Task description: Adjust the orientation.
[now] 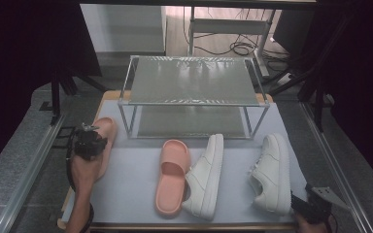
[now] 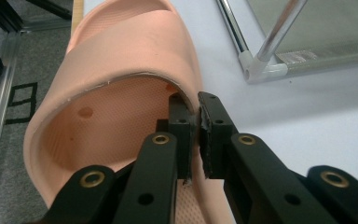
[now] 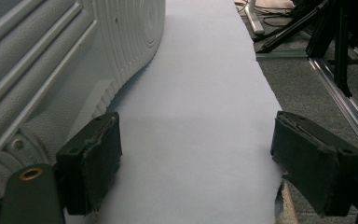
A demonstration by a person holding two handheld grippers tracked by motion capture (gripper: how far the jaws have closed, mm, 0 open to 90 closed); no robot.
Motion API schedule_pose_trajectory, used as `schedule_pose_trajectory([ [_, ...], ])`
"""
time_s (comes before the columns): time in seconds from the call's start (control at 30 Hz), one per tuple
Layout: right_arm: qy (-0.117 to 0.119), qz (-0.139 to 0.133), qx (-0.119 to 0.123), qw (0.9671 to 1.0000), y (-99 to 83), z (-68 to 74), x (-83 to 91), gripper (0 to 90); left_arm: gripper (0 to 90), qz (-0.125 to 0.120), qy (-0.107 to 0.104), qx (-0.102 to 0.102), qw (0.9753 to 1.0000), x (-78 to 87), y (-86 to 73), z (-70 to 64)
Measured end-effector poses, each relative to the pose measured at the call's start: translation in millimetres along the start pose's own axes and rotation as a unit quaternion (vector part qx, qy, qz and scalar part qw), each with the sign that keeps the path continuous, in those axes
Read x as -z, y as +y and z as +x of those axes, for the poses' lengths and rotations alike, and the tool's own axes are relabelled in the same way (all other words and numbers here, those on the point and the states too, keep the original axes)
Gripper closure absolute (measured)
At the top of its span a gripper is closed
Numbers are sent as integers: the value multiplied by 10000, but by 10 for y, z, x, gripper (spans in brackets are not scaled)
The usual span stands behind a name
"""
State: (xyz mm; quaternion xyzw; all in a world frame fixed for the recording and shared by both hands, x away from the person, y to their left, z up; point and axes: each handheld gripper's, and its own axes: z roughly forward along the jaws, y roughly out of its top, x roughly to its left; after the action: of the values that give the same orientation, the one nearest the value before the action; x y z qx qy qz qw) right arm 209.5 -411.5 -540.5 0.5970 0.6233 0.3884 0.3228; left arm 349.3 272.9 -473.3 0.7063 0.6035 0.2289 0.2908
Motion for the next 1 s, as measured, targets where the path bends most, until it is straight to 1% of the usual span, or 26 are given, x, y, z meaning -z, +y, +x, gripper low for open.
schedule_pose_trajectory([
  [0.17,0,1,2,10000,0,0,0,160,850,-13,-37,10,10000,39,-19,33],
  [0.37,0,-1,3,10000,-1,0,1,161,850,4,-70,-109,9999,143,-87,37],
  [0.43,0,-2,6,10000,-1,0,1,161,850,-5,-82,-118,9999,170,-96,38],
  [0.47,-1,-2,5,10000,-1,0,1,161,851,-14,-165,-123,9998,226,-109,45],
  [0.57,-2,-3,7,10000,-1,0,1,161,850,-32,-290,-152,9995,311,-136,45],
  [0.8,-2,-6,2,10000,-1,0,0,161,847,-68,-383,-273,9989,490,-231,-13],
  [0.87,-2,-4,7,10000,-2,0,1,161,847,-68,-399,-289,9988,512,-246,-25],
  [0.93,-2,-4,7,10000,-2,0,1,161,847,-54,-473,-350,9983,571,-294,-60],
  [1.0,-1,-4,6,10000,-2,0,1,161,846,-81,-538,-366,9978,607,-329,-85],
])
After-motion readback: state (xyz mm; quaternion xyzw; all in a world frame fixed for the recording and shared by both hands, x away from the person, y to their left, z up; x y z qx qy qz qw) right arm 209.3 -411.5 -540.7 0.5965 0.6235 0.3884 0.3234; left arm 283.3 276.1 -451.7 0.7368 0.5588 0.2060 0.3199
